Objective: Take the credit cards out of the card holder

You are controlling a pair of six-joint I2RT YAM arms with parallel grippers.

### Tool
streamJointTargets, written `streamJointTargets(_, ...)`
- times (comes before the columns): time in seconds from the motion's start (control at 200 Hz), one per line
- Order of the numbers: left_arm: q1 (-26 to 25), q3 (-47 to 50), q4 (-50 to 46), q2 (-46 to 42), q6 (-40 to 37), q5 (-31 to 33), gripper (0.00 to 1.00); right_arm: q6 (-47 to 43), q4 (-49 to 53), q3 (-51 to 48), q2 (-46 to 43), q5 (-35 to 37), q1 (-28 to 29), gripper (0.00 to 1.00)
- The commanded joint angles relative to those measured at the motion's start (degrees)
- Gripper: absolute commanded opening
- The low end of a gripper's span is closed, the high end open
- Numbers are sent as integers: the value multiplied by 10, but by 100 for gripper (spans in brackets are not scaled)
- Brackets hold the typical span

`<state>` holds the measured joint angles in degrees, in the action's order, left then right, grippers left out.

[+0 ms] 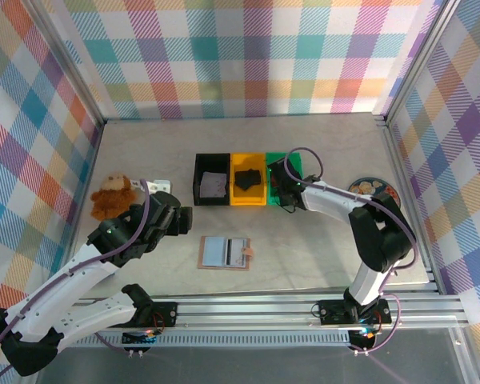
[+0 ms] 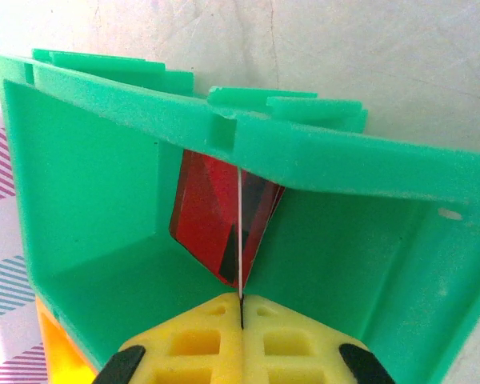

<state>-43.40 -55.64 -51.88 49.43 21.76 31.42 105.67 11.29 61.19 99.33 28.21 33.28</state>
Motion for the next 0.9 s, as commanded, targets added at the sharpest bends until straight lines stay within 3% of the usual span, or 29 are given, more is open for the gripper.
streamJointTargets(0.0,-1,7,12,-3,-9,10,100,-5,-24,0,13,-2,-6,0)
streamJointTargets(0.895,0,8,15,2,-12,7,100,-15,-71,-15,42,-10,-9,0)
